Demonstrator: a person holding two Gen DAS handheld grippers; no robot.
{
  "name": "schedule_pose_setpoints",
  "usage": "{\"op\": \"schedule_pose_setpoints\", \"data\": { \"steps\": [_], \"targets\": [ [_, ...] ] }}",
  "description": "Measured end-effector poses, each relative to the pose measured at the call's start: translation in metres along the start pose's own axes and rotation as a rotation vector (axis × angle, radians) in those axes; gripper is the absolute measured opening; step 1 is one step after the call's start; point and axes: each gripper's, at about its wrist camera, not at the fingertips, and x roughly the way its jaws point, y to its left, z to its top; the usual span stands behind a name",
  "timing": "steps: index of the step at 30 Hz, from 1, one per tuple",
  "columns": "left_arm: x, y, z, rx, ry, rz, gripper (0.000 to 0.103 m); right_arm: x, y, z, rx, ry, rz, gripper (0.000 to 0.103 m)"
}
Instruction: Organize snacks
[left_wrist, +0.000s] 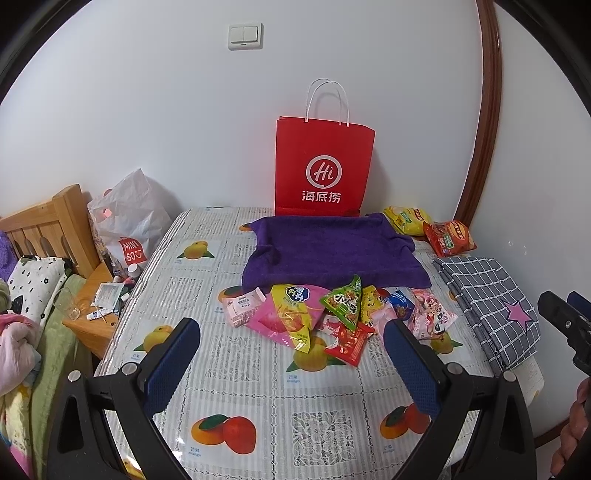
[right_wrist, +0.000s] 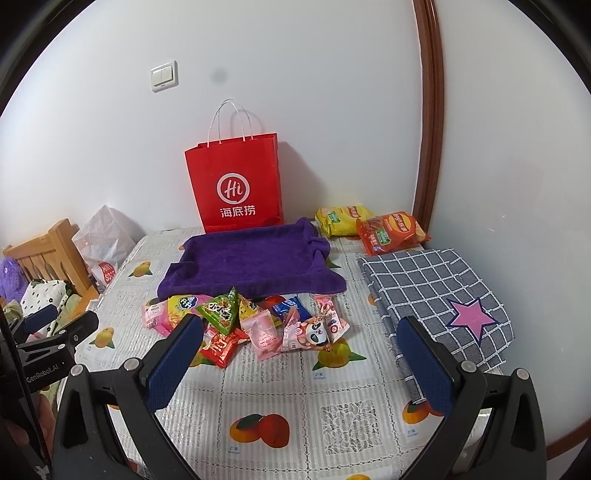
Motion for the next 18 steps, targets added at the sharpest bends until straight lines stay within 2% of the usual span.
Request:
{"op": "schedule_pose_setpoints", "data": {
  "steps": [18],
  "targets": [
    [0.025, 0.014, 0.014, -0.027, 0.029, -0.028, 0.101, 0.032, 0.016, 0.007, 0.000, 0.029, 0.022, 0.103]
  ]
}}
